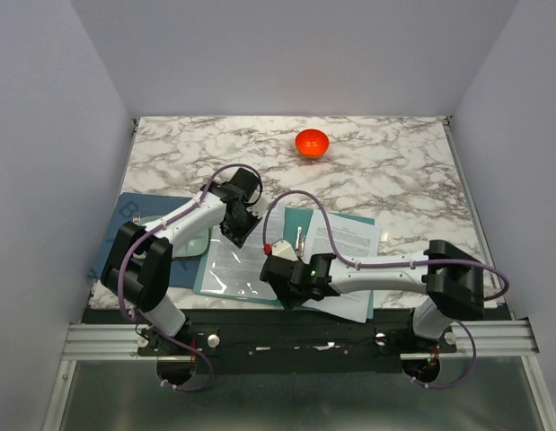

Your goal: Put the files into the folder

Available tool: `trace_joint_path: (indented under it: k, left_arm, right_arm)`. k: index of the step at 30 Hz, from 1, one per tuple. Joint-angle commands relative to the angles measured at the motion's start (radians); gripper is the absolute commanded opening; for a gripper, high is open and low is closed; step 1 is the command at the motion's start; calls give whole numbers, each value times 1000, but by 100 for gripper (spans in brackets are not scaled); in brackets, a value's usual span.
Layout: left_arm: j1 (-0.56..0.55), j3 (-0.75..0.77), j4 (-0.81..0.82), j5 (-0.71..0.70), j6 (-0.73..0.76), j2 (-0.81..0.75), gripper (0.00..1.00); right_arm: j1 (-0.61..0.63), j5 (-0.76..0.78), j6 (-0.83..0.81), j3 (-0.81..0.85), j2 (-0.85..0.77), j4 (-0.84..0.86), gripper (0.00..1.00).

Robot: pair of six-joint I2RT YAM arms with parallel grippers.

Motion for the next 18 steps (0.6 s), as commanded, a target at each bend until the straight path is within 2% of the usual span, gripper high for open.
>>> trace_joint_path:
  k: [1,5,6,7,9,10,13,16,18]
  left_arm:
    - [4,-14,-22,-17,17,-34,23]
    - [2,-7,-28,-18,21,-39,23]
    - [4,-6,-30,-20,22,-40,23]
    - [4,-4,-31,-21,24,-42,23]
    - [4,0,-36,-21,25,-42,23]
    - [4,0,-37,-23,27,-43,23]
    - [4,6,-37,-18,27,-42,23]
    - [4,11,-37,-12,25,-37,23]
    - [4,14,-39,-11,24,-33,23]
  right_arm:
    - [-22,72,27,22,-145,-90,69]
    - [-106,160,145,-10,-280,-154,70]
    - [-139,184,241,-18,-306,-191,70]
    - [-225,216,289,-40,-348,-268,70]
    - [-326,221,377,-83,-391,-313,70]
    - [-441,208,383,-129,-409,-311,70]
    - [-630,145,382,-194,-475,-251,75]
    - [-753,80,350,-261,-505,-147,83]
    - [-798,65,337,-260,-467,-136,88]
